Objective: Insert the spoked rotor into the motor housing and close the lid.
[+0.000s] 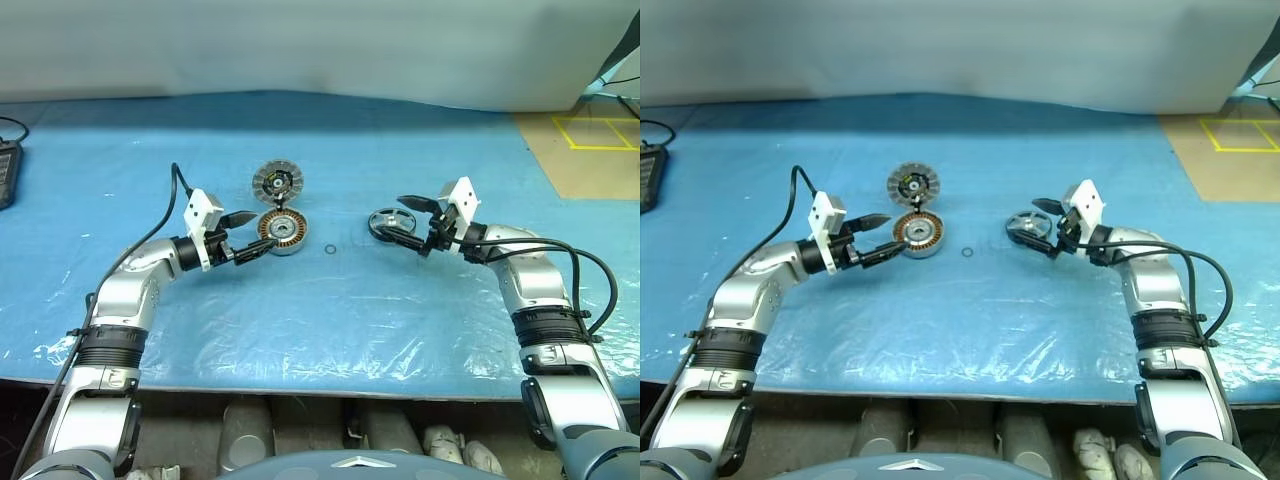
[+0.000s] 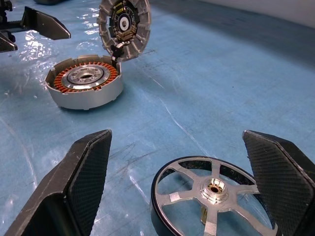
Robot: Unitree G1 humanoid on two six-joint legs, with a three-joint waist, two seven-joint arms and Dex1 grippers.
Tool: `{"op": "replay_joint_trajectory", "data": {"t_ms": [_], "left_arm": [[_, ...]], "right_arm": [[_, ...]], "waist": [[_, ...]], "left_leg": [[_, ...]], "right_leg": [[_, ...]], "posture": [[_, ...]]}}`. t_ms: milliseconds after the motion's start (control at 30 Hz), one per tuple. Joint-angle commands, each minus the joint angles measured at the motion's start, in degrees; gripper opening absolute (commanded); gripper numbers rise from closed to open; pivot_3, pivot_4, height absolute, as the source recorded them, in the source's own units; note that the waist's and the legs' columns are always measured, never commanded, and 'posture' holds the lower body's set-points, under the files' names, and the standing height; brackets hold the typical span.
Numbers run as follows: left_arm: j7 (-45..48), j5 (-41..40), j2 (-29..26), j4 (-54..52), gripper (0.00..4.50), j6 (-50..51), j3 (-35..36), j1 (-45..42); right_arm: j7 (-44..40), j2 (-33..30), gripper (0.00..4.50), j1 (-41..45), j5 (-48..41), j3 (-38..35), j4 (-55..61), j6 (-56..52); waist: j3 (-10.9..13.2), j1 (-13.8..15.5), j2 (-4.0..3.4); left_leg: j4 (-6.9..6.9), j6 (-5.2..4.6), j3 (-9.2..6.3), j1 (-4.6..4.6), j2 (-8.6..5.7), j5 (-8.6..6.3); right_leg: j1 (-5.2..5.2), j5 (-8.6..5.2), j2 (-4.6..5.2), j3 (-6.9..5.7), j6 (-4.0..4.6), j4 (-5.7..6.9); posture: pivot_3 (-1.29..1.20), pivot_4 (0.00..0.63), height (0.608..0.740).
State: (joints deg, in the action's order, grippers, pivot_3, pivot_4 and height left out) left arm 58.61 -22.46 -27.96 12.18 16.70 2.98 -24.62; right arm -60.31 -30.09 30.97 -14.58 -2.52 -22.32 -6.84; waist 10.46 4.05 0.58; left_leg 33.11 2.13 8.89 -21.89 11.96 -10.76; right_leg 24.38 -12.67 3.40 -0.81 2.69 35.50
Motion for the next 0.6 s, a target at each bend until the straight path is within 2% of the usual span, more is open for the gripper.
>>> {"op": "replay_joint_trajectory", "data": {"t_ms": [33, 600], "left_arm": [[0.04, -0.18, 0.02, -1.24, 4.5, -1.03, 0.15, -0.7], [-0.11, 0.17, -0.07, -1.0, 4.5, -1.46, -0.27, -0.71]], "right_arm": [[0.17, -0.19, 4.44, 1.25, -0.21, 0.11, 1.71, 0.76], [0.51, 0.01, 4.44, 0.62, 0.53, 0.43, 0.11, 2.83]], "waist": [[0.0, 0.0, 0.0], [0.0, -0.01, 0.0]], "left_leg": [[0.0, 0.0, 0.0, 0.0, 0.0, 0.0], [0.04, 0.0, 0.0, 0.0, -0.01, 0.0]], "right_leg": [[0.0, 0.0, 0.0, 0.0, 0.0, 0.0], [0.0, 0.0, 0.0, 0.01, 0.0, 0.04]], "posture": [[0.0, 0.15, 0.74], [0.0, 0.15, 0.74]]}}
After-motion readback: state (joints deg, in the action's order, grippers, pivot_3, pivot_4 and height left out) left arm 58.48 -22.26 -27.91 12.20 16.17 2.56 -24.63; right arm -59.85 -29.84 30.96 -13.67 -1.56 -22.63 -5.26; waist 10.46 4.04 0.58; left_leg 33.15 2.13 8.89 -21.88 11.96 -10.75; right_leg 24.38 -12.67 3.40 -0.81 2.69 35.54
